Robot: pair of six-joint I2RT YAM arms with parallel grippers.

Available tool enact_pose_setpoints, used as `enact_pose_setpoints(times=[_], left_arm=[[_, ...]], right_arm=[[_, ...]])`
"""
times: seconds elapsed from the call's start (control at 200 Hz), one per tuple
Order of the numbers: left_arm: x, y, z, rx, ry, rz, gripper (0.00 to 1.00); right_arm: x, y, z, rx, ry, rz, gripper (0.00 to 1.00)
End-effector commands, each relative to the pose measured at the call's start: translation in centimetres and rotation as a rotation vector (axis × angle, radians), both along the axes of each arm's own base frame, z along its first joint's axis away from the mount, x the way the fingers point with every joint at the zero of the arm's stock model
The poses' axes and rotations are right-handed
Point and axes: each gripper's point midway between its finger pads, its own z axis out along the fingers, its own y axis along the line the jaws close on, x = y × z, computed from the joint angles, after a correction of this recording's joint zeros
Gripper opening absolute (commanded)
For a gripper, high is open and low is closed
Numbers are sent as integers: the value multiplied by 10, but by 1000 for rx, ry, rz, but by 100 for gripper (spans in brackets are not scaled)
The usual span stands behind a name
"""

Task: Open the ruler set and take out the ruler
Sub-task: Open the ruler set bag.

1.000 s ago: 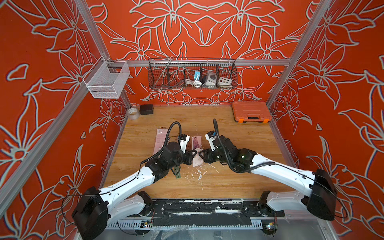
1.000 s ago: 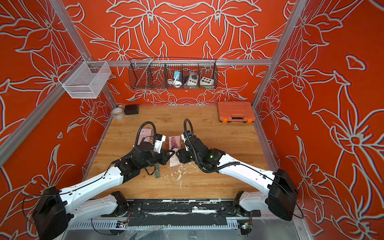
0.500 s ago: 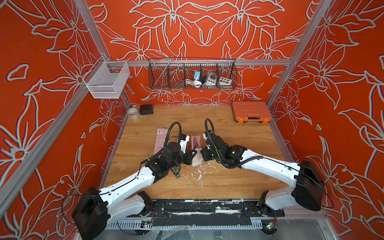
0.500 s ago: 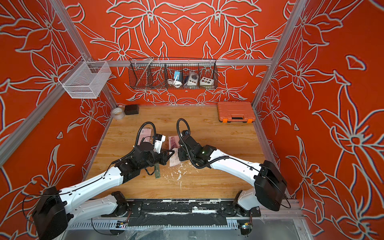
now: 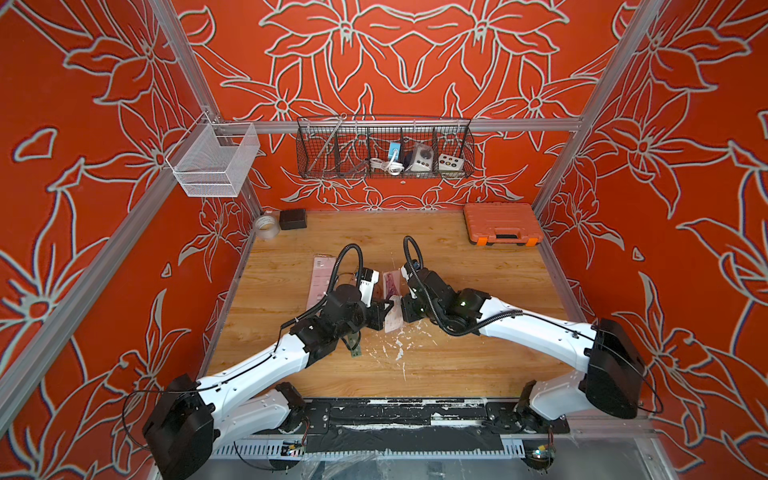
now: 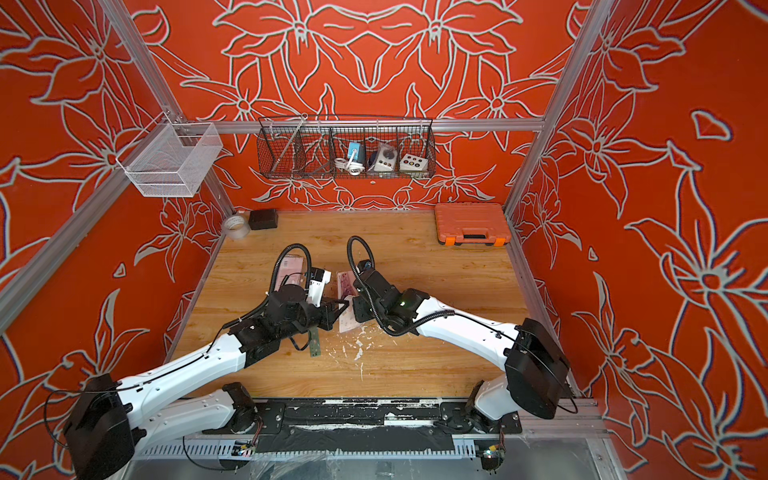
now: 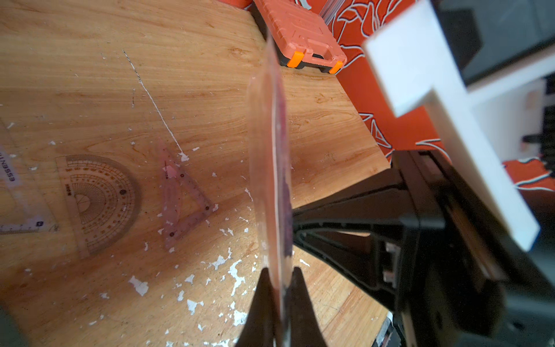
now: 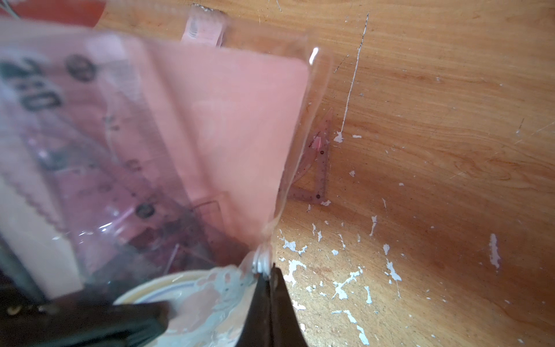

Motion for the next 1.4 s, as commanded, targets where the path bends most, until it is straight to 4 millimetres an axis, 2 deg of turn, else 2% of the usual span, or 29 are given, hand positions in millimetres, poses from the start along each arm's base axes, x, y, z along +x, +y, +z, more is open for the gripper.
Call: enact_pose_setpoints(times=[0.0,0.18,0.205,0.39,0.505,0.641,0.671,0.706,0.736,0.806,0.861,1.001,1.126,1.396], left_arm=[[-15,-10,12,-38,-35,-86,0],[-18,-9,4,-27,-32,-103,0],[-20,-6,15,-42,-59,-98,0],[-19,3,18,-63,-70,-68,0],[-20,-2,20,-120,-58,-95,0],[-19,-3,24,-128,-74,-106,0],[-18,-1,25,-125,-79,-95,0],[-17,0,26,-121,-86,-91,0],[-17,0,27,-119,-95,-94,0],[-17,0,30,-121,-107,-104,0],[-17,-1,32,-125,-111,-108,0],[-17,-2,35,-141,-119,-114,0],[-21,-5,38,-162,-128,-139,0],[-22,-6,41,-165,-136,-153,0]], right_arm=[[21,-23,0,-45,-34,-79,0],[25,-26,-2,33,15,-37,0],[25,-28,-3,45,26,-36,0],[22,-37,-6,154,76,12,0],[12,-34,9,291,65,95,0],[1,-47,32,324,-36,140,0],[-3,-50,38,332,-66,153,12],[-9,-52,48,360,-104,174,36],[-13,-53,53,382,-131,186,50],[-20,-53,62,425,-172,211,65],[-22,-52,63,437,-182,227,72],[-30,-37,64,476,-165,324,77],[-31,-26,62,488,-145,380,77],[-21,-18,49,440,-107,382,66]])
